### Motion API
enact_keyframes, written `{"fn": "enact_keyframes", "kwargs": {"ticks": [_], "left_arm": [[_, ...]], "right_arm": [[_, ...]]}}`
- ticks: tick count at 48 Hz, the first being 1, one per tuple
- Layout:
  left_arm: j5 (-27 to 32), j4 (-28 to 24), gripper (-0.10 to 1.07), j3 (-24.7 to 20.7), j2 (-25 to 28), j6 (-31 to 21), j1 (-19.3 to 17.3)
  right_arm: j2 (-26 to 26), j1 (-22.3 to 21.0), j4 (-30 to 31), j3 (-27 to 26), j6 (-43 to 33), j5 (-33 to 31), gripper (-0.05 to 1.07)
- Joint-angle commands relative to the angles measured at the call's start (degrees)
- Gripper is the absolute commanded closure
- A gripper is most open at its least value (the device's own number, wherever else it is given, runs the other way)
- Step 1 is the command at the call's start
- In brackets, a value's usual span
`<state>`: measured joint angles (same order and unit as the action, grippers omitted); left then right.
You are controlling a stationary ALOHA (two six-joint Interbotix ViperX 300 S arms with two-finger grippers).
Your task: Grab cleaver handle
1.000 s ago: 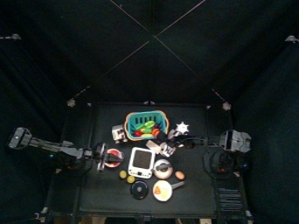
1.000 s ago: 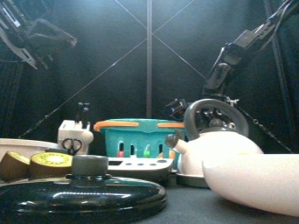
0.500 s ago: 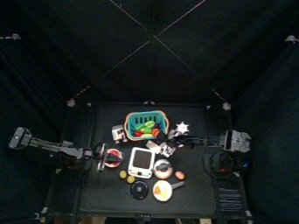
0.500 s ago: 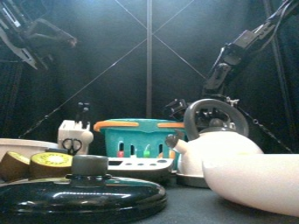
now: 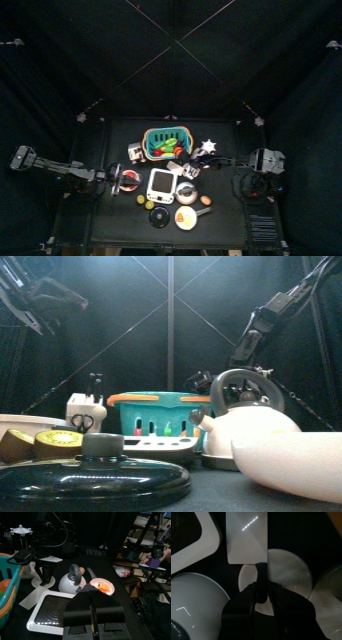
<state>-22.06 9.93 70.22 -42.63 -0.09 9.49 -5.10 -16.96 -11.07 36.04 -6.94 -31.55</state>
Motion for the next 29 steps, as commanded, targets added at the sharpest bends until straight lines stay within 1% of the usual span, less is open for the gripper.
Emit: {"fn": "enact_keyframes", "kwargs": {"ticks": [1, 9, 16, 29], "left_arm": [[-0.62, 0.0, 0.82, -0.7, 0.09, 0.0, -0.09], [-0.62, 0.0, 0.82, -0.7, 0.09, 0.0, -0.09], [-0.62, 0.0, 0.82, -0.79, 0.09, -0.09, -0.09], [-0.62, 0.0, 0.82, -0.79, 0.09, -0.09, -0.09]], "right_arm": [[2.02, 0.26, 0.09, -1.76, 0.18, -0.62, 0.51], [3.43, 0.97, 0.0, -2.99, 0.09, -2.99, 0.51], [5.8, 1.85, 0.09, -3.87, 0.09, -5.01, 0.51], [9.58, 1.58, 0.88, -2.99, 0.09, -5.01, 0.51]]}}
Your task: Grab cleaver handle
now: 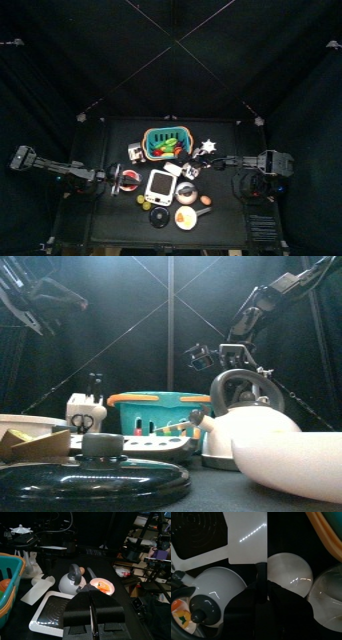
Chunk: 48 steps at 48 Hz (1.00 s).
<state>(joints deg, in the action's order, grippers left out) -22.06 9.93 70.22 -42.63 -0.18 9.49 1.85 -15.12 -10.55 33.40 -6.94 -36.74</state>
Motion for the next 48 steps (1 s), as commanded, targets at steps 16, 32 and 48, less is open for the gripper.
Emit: {"fn": "enact_keyframes", "kwargs": {"ticks": [16, 32, 48], "left_arm": [[-0.62, 0.0, 0.82, -0.7, 0.09, 0.0, -0.09], [-0.62, 0.0, 0.82, -0.26, 0.09, 0.0, -0.09], [-0.62, 0.0, 0.82, -0.79, 0.09, 0.0, -0.09]], "right_arm": [[3.87, 0.0, 1.58, 0.26, 0.26, 0.0, 0.51], [5.19, 0.88, 2.64, 0.44, 0.18, -0.09, 0.51], [5.89, 2.37, 2.9, 0.44, 0.26, 0.26, 0.51]]}}
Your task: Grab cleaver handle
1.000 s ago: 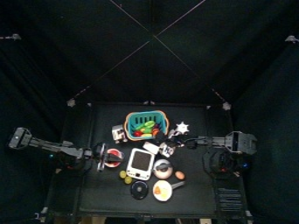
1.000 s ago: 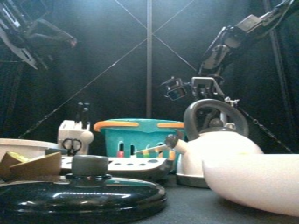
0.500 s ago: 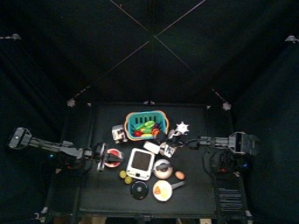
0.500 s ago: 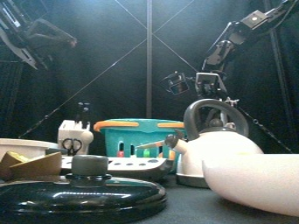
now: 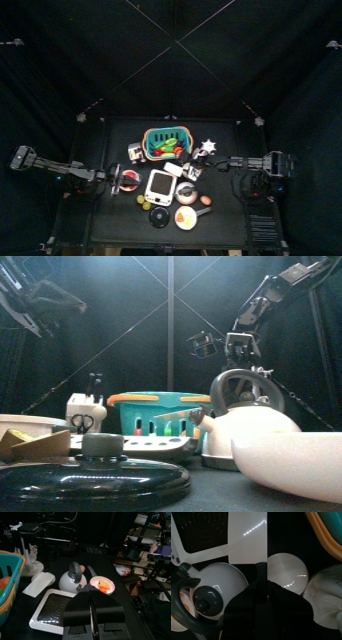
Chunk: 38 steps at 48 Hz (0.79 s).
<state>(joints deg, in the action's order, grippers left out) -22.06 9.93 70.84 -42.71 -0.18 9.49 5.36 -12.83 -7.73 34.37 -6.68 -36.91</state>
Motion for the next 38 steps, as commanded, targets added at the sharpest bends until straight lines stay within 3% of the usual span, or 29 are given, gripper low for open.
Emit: {"fn": "enact_keyframes", "kwargs": {"ticks": [1, 30, 38], "left_arm": [[-0.62, 0.0, 0.82, -1.58, 0.18, 0.0, -0.09], [-0.62, 0.0, 0.82, -2.29, 0.18, 0.0, -4.57], [-0.62, 2.64, 0.82, -2.37, 0.18, -0.09, -6.77]], "right_arm": [[2.46, 0.18, 0.09, -0.44, 0.0, 0.35, 0.51], [3.87, 1.67, -0.53, -0.35, -0.09, 0.44, 0.51], [3.96, 2.72, -0.09, -1.58, 0.0, 0.53, 0.51]]}}
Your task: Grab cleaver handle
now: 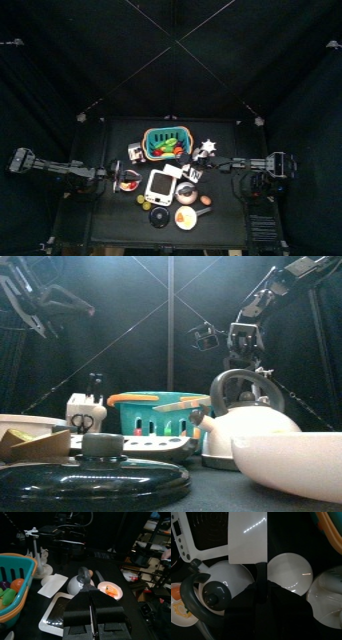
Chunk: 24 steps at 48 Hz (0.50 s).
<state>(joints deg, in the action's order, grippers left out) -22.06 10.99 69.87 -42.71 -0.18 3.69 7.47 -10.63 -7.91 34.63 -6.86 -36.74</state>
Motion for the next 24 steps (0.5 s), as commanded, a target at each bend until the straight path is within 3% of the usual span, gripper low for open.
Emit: {"fn": "enact_keyframes", "kwargs": {"ticks": [1, 16, 24], "left_arm": [[-0.62, 2.11, 0.82, -1.41, 0.26, -0.09, -1.05], [-0.62, 5.63, 0.82, -1.32, 0.18, -0.09, -1.14], [-1.05, 9.49, 0.82, -1.67, 1.05, -0.35, 0.09]], "right_arm": [[1.85, 0.62, 0.09, -2.02, 0.18, 0.35, 0.51], [1.93, 1.49, 3.25, -3.52, 0.35, 0.35, 0.51], [2.64, 3.25, 9.23, -5.71, 0.35, 0.18, 0.51]]}}
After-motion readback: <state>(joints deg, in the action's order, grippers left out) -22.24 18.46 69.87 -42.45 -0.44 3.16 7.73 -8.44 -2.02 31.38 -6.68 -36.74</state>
